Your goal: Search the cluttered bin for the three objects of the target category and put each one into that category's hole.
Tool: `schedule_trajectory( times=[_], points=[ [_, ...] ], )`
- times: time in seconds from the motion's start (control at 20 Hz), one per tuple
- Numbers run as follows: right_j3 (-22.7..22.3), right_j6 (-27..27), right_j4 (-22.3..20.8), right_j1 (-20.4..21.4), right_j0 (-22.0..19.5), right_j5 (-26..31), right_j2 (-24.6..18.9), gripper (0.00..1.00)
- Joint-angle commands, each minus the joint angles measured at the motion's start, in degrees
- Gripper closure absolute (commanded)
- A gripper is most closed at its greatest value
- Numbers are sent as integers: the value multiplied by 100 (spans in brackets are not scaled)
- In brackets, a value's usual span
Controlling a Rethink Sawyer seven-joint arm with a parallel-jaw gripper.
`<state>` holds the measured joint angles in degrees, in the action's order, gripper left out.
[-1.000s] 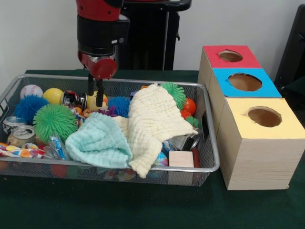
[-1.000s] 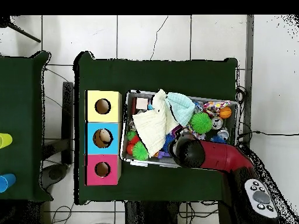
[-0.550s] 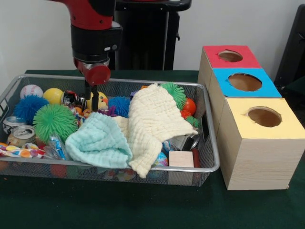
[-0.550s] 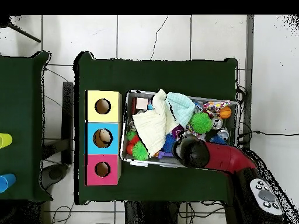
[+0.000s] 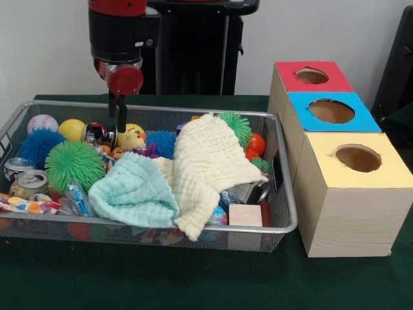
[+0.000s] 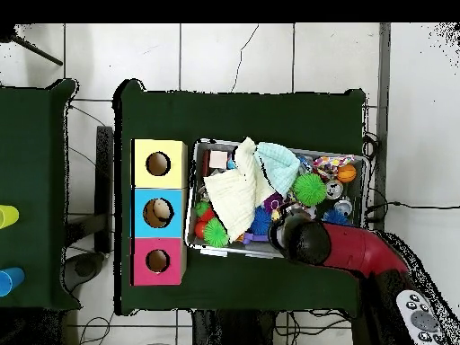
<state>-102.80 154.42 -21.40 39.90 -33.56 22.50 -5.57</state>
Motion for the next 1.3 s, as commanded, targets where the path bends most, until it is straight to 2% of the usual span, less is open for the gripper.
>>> schedule_trajectory(
  times=[0.05,0.15,0.65,0.85,0.95,1.3],
  points=[
    [377,854,584,-412,214,236,274,0],
    [388,1342,949,-601,329,-32,455,0],
    [197,1034,1423,-557,555,-377,740,0],
    [-30,1184,1738,-451,766,-394,867,0],
    [-79,1502,2029,-528,912,-471,1004,0],
    [-52,1230,2416,-1016,876,-1067,934,0]
  ],
)
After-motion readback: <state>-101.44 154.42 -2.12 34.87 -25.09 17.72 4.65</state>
